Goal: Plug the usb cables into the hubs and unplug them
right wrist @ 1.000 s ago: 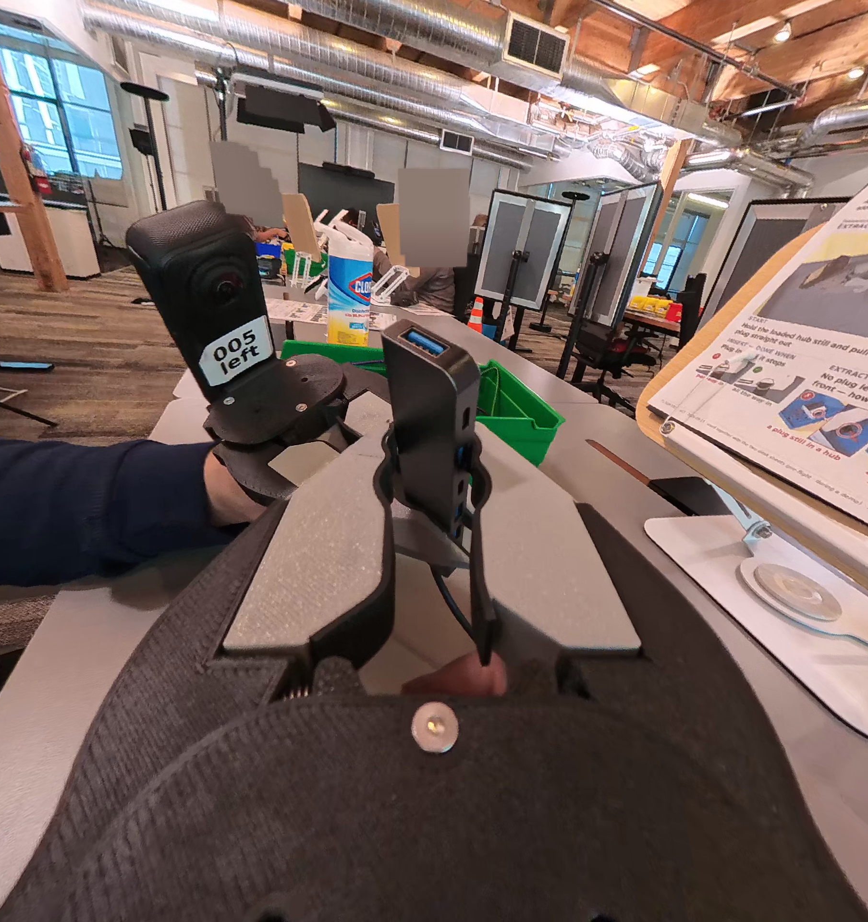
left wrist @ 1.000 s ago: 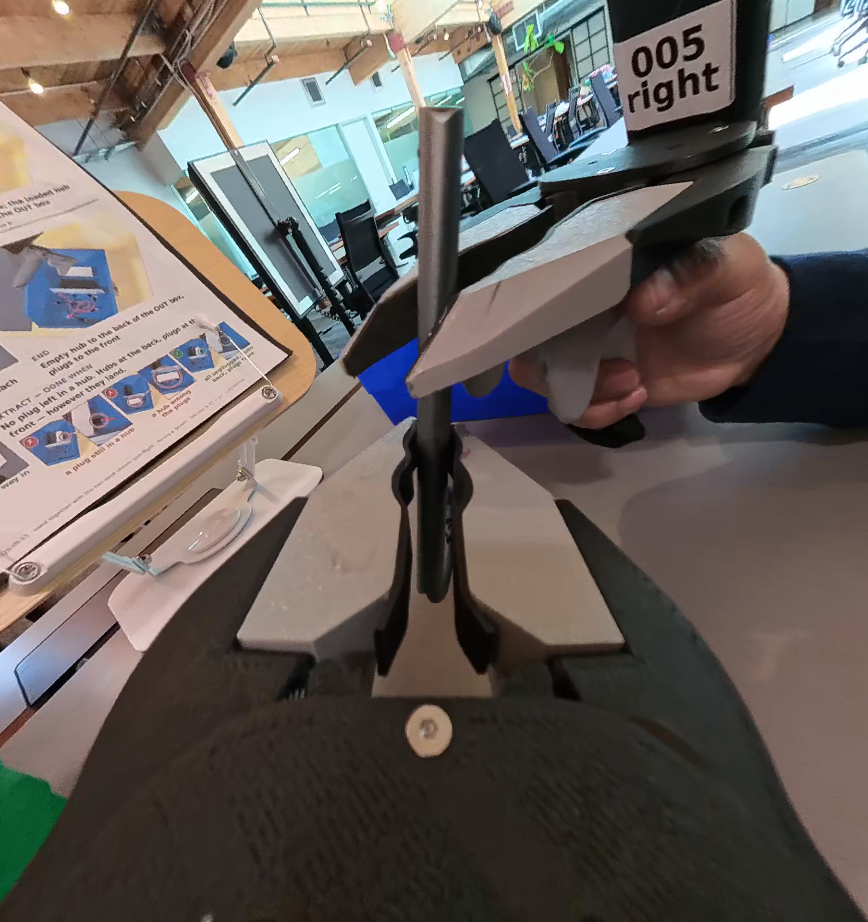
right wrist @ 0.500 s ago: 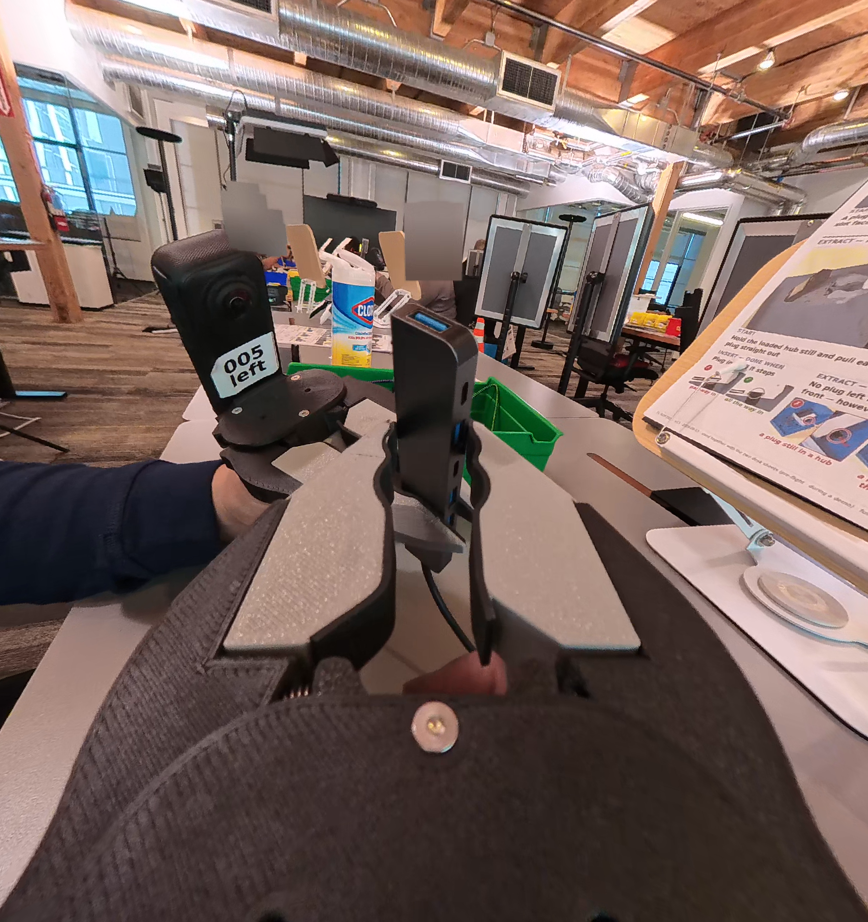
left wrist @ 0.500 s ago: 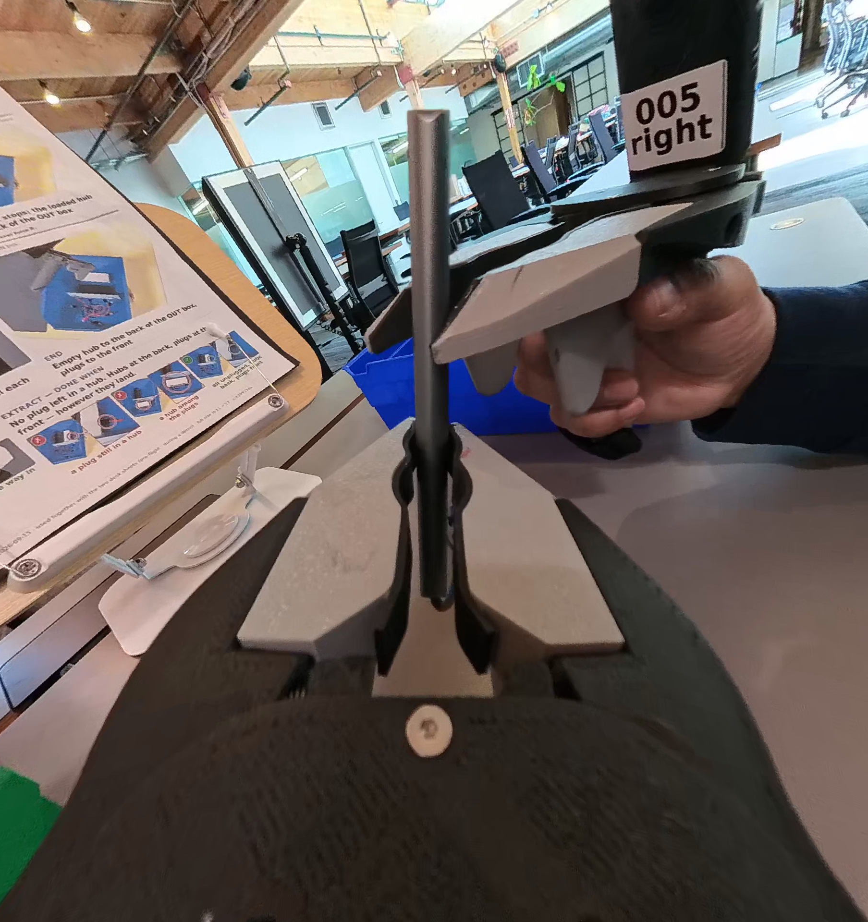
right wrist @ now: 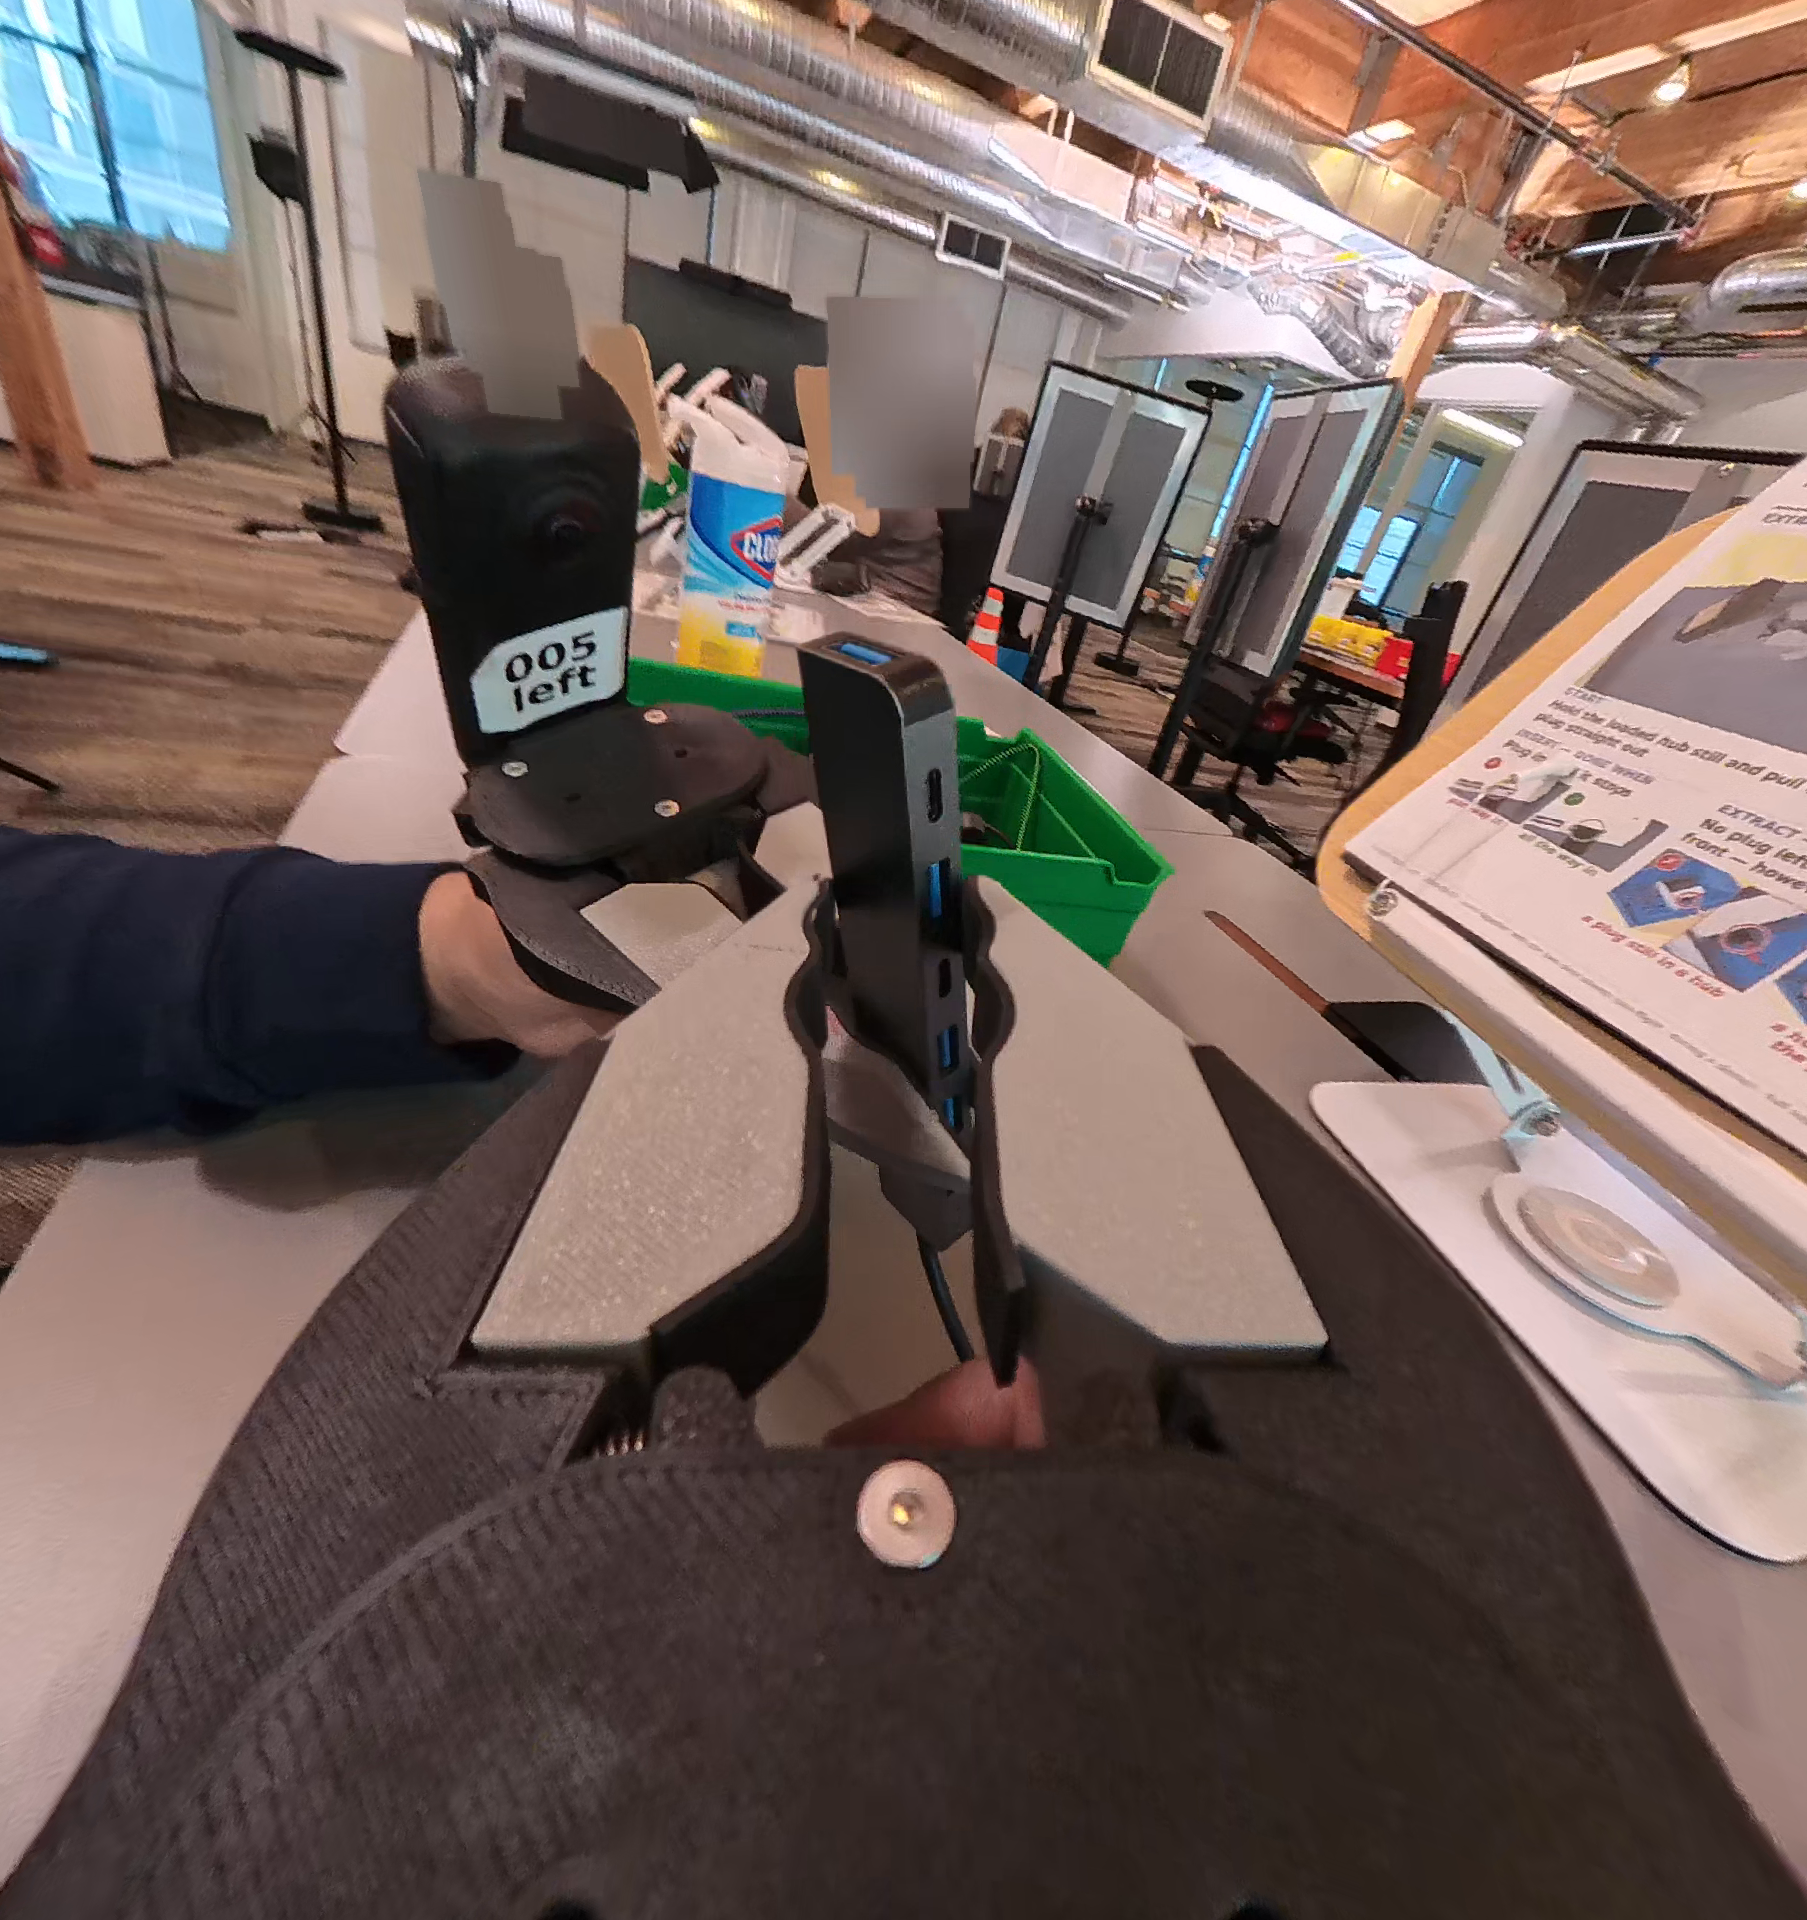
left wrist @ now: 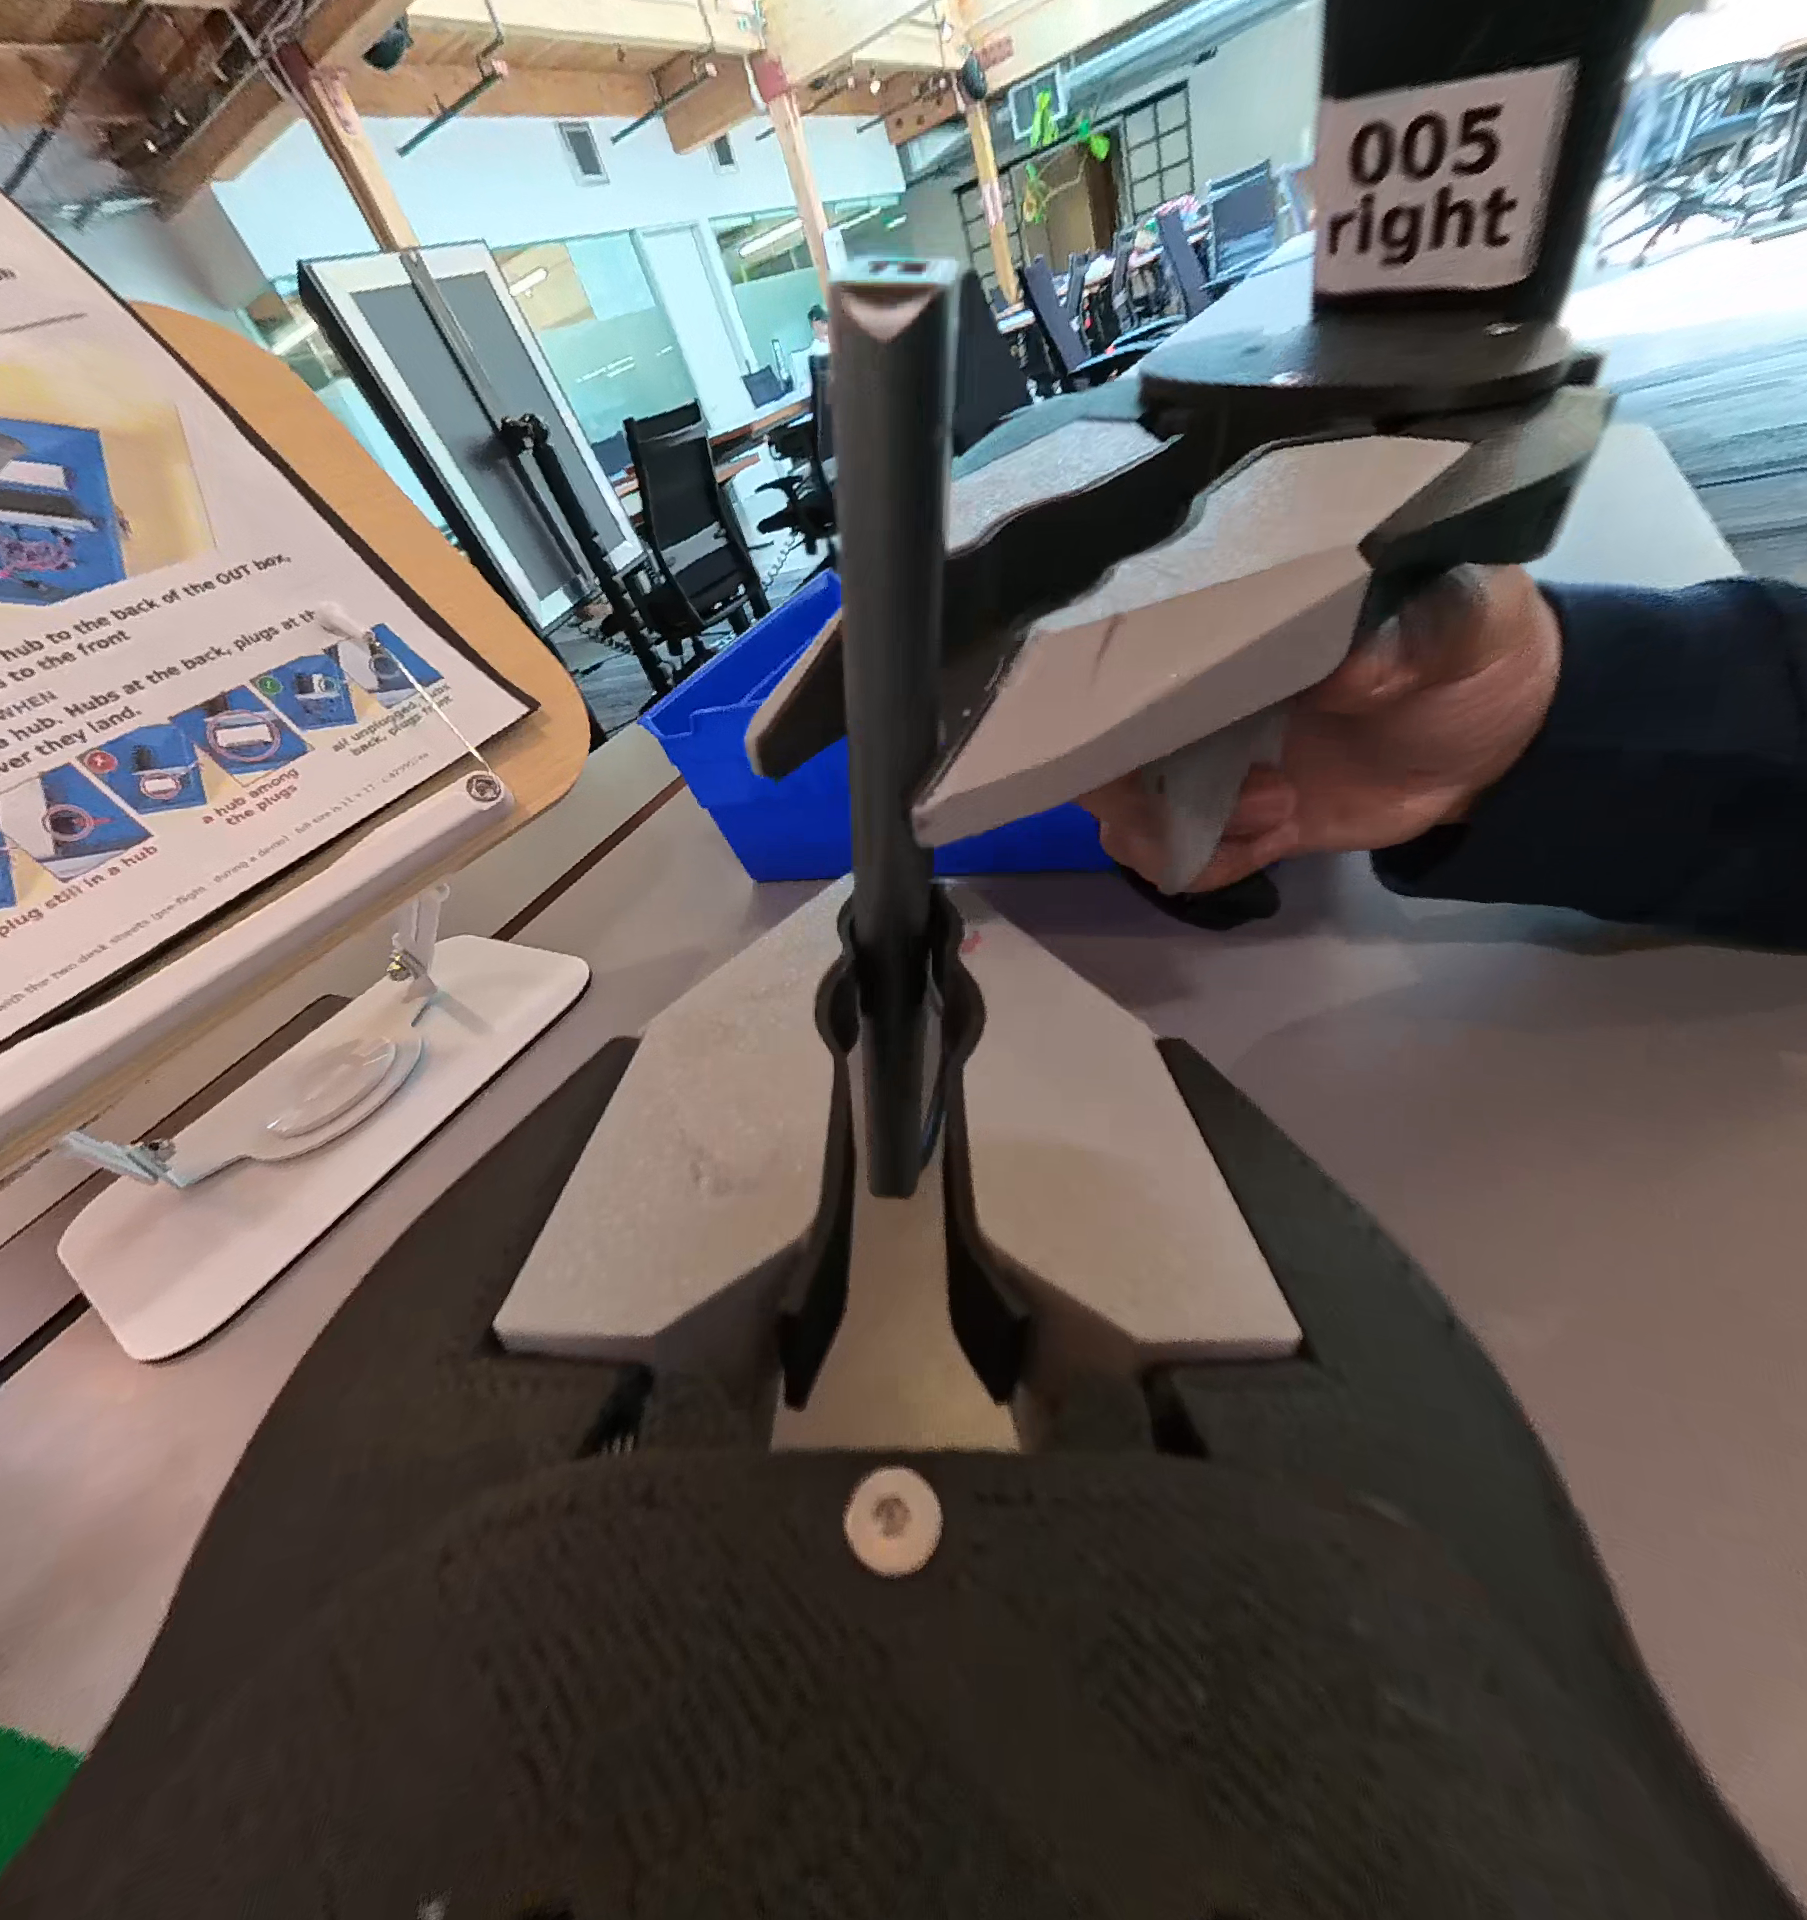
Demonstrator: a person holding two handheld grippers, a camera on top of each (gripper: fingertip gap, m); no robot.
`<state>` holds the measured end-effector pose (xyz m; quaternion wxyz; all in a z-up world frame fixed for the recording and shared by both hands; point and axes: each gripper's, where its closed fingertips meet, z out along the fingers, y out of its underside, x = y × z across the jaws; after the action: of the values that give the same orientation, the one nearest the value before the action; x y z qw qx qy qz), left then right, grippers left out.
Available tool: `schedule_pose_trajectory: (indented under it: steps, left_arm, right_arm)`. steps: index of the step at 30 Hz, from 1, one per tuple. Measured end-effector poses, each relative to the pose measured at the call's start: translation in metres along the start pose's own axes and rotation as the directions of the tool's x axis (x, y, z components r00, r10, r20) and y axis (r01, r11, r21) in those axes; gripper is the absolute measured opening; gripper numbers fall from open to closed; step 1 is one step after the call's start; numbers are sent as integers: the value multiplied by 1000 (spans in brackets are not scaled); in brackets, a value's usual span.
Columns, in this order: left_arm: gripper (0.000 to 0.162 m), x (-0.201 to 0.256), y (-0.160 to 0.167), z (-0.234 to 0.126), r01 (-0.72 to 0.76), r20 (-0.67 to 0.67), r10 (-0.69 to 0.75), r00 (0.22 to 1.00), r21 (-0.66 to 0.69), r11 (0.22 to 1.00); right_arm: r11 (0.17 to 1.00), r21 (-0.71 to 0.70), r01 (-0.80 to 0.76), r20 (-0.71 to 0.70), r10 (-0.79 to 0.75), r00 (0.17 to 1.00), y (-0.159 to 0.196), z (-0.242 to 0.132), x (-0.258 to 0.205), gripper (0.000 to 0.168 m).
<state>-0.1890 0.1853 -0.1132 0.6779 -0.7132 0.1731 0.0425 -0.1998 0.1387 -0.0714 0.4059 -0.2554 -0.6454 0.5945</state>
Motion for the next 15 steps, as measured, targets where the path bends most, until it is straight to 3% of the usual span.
schedule_pose_trajectory:
  steps: [15]
  left_arm:
    - [9, -5, 8, 2, 3, 35, -2, 999, -31, 1000]
  right_arm:
    - [999, -44, -26, -17, 25, 1000, 9, 4, 4, 22]
